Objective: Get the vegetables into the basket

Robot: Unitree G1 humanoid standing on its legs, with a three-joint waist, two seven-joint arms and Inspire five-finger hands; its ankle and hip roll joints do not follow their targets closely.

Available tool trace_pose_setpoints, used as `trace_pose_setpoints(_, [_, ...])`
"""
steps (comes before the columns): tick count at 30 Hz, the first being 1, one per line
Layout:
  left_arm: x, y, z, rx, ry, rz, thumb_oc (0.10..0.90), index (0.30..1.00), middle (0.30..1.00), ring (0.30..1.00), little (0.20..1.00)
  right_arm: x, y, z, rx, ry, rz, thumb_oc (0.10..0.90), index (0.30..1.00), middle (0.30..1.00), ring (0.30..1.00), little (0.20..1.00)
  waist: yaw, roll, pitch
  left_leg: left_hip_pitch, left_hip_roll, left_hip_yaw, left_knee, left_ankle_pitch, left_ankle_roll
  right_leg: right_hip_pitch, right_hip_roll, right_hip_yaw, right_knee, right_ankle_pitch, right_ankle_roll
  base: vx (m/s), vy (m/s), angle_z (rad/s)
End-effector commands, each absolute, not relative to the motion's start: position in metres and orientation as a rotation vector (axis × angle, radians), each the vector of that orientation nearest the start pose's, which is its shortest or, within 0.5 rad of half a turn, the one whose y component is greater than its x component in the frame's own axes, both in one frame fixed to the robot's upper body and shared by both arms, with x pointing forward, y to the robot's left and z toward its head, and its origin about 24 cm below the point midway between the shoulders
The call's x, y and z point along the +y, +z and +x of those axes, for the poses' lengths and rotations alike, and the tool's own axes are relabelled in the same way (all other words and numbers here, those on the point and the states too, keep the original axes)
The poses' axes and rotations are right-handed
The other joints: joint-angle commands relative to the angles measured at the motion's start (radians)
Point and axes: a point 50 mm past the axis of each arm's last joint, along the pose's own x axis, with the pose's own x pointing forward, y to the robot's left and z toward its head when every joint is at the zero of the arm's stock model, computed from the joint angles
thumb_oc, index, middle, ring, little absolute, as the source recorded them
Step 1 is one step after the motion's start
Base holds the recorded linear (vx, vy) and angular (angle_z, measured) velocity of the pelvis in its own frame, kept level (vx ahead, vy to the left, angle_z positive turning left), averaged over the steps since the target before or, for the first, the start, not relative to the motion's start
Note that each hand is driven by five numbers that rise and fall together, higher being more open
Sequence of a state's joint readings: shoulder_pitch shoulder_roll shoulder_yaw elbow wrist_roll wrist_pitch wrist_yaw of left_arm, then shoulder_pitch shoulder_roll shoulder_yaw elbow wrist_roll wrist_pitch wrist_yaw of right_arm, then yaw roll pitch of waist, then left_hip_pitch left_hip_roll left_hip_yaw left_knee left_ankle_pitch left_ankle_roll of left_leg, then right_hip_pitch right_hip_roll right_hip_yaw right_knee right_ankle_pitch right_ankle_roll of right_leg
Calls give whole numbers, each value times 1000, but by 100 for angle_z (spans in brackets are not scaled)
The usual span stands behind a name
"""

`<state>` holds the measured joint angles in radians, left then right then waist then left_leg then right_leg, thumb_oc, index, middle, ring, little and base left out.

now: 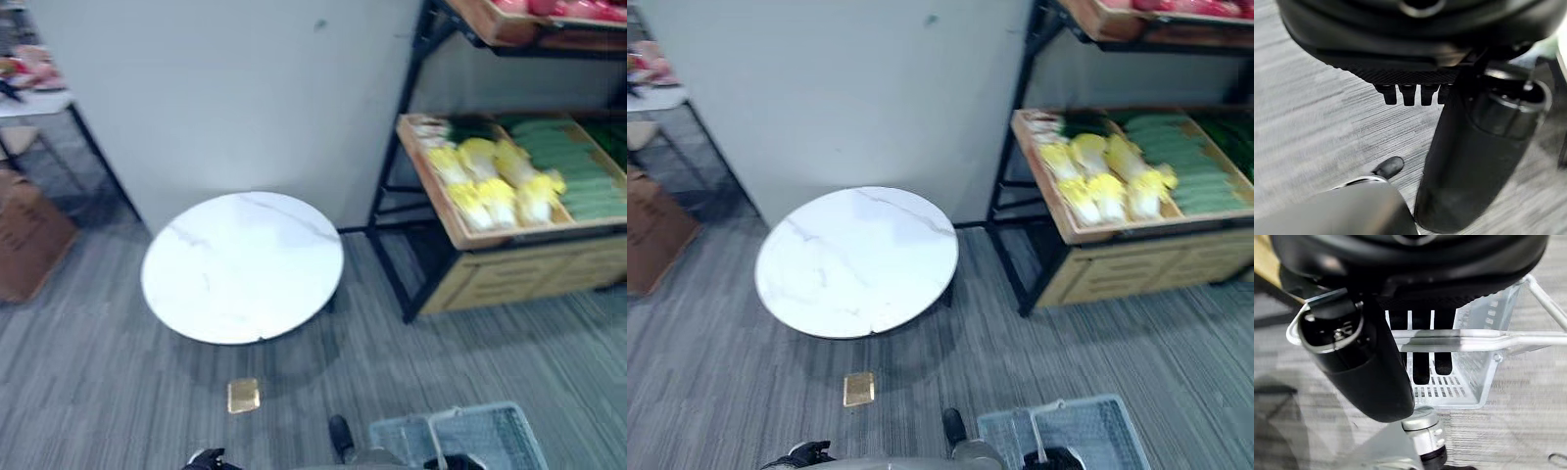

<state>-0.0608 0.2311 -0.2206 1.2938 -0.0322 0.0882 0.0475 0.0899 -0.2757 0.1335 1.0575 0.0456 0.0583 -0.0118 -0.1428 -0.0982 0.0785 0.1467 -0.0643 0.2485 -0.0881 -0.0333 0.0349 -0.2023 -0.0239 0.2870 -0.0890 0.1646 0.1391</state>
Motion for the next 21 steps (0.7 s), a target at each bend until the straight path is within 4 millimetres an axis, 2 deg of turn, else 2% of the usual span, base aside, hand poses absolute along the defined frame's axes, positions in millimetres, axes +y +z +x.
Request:
trace_pose_setpoints(1, [230, -159, 113, 1265, 16, 411, 900, 1000, 1000, 1000, 1000, -248, -142, 123, 1067, -100, -283, 400, 300, 300, 300, 300, -17, 38, 76, -59, 57, -45, 1, -13, -23, 38, 5, -86, 106, 4, 64, -202, -37, -109])
trace_pose_setpoints(2, [231, -154, 129, 1220, 17, 419, 900, 1000, 1000, 1000, 1000, -244, -137, 137, 1019, -89, -295, 400, 300, 300, 300, 300, -18, 49, 93, -72, 90, 6, 1, -1, -34, 18, -46, -263, 138, -25, 45, -159, -46, -127])
trace_pose_setpoints(3, [231, -154, 129, 1219, 18, 420, 900, 1000, 1000, 1000, 1000, -244, -137, 137, 1019, -89, -295, 400, 300, 300, 300, 300, -18, 48, 91, -76, 89, 6, 1, 2, -34, 15, -46, -262, 137, -23, 44, -176, -35, -163])
trace_pose_setpoints(4, [232, -152, 133, 1201, 15, 422, 900, 1000, 1000, 1000, 1000, -242, -135, 143, 999, -72, -314, 400, 300, 300, 300, 300, -20, 57, 96, -75, 115, 67, 1, 3, -40, 33, -90, -352, 156, -56, 25, -67, -11, -139])
trace_pose_setpoints(5, [232, -152, 133, 1201, 15, 422, 900, 1000, 1000, 1000, 1000, -242, -135, 143, 999, -72, -314, 400, 300, 300, 300, 300, -19, 57, 96, -74, 115, 68, 1, 3, -40, 33, -90, -351, 157, -56, 25, -82, -24, -125])
trace_pose_setpoints(6, [232, -152, 134, 1199, 17, 420, 900, 1000, 1000, 1000, 1000, -241, -134, 147, 994, -67, -320, 400, 300, 300, 300, 300, -18, 59, 98, -68, 124, 98, 1, 3, -41, 38, -109, -375, 170, -62, 22, -49, -28, -91])
trace_pose_setpoints(7, [231, -152, 135, 1199, 14, 420, 900, 1000, 1000, 1000, 1000, -240, -134, 150, 990, -60, -325, 400, 300, 300, 300, 300, -19, 61, 99, -58, 135, 137, 1, -1, -41, 48, -134, -402, 183, -69, 21, -6, -23, -113])
trace_pose_setpoints(8, [229, -153, 133, 1202, 9, 411, 900, 1000, 1000, 1000, 1000, -239, -136, 149, 1007, -57, -327, 400, 300, 300, 300, 300, -15, 69, 95, -29, 142, 178, 1, -28, -43, 79, -181, -449, 190, -85, 36, 14, -5, -133])
trace_pose_setpoints(9, [229, -153, 133, 1202, 9, 411, 900, 1000, 1000, 1000, 1000, -239, -136, 149, 1007, -57, -327, 400, 300, 300, 300, 300, -13, 69, 96, -27, 142, 179, 1, -29, -43, 80, -181, -447, 190, -85, 37, 46, -18, -158])
trace_pose_setpoints(10, [228, -153, 133, 1203, 5, 413, 900, 1000, 1000, 1000, 1000, -240, -137, 148, 1017, -67, -314, 400, 300, 300, 300, 300, -14, 70, 93, -15, 144, 209, 1, -32, -44, 87, -205, -465, 194, -81, 42, -6, -101, -144])
trace_pose_setpoints(11, [226, -153, 135, 1193, 1, 404, 900, 1000, 1000, 1000, 1000, -246, -144, 131, 1084, -68, -320, 400, 300, 300, 300, 300, -20, 68, 87, 0, 147, 262, 4, -29, -48, 103, -243, -506, 196, -68, 52, -7, -101, -125])
trace_pose_setpoints(12, [226, -153, 135, 1193, 0, 404, 900, 1000, 1000, 1000, 1000, -246, -144, 131, 1084, -68, -320, 400, 300, 300, 300, 300, -18, 68, 89, 3, 147, 264, 3, -30, -48, 103, -243, -503, 196, -68, 53, -16, -138, -147])
trace_pose_setpoints(14, [224, -153, 136, 1189, -7, 401, 900, 1000, 1000, 1000, 1000, -247, -147, 124, 1122, -70, -317, 400, 300, 300, 300, 300, -12, 67, 82, 14, 151, 317, 17, -32, -51, 131, -281, -587, 201, -59, 59, -30, -172, -177])
trace_pose_setpoints(15, [221, -155, 132, 1203, -14, 395, 900, 1000, 1000, 1000, 1000, -245, -149, 119, 1139, -63, -323, 400, 300, 300, 300, 300, -15, 63, 72, 12, 161, 376, 52, -39, -58, 171, -287, -647, 166, -63, 65, -38, -166, -151])
trace_pose_setpoints(16, [221, -155, 132, 1204, -14, 395, 900, 1000, 1000, 1000, 1000, -245, -149, 119, 1140, -63, -323, 400, 300, 300, 300, 300, -14, 64, 72, 11, 164, 377, 57, -41, -59, 173, -285, -646, 162, -61, 65, -36, -267, -203])
trace_pose_setpoints(17, [217, -156, 130, 1207, -18, 379, 900, 1000, 1000, 1000, 1000, -248, -149, 121, 1143, -69, -326, 400, 300, 300, 300, 300, -27, 63, 57, 16, 183, 440, 75, -36, -72, 188, -261, -638, 92, -59, 66, 7, -252, -183])
trace_pose_setpoints(19, [215, -156, 131, 1206, -11, 369, 900, 1000, 1000, 1000, 1000, -253, -148, 119, 1155, -95, -311, 400, 300, 300, 300, 300, -32, 72, 53, 21, 209, 460, 95, -25, -93, 189, -227, -600, 65, -74, 54, 24, -267, -133])
trace_pose_setpoints(20, [215, -156, 131, 1206, -11, 369, 900, 1000, 1000, 1000, 1000, -253, -148, 119, 1155, -95, -311, 400, 300, 300, 300, 300, -31, 72, 53, 21, 210, 461, 95, -25, -93, 189, -226, -599, 65, -74, 54, 61, -282, -91])
trace_pose_setpoints(21, [217, -157, 129, 1217, -9, 377, 900, 1000, 1000, 1000, 1000, -255, -150, 111, 1185, -118, -287, 400, 300, 300, 300, 300, -48, 76, 48, 29, 235, 467, 100, -10, -112, 199, -192, -563, 49, -92, 40, 112, -469, -77])
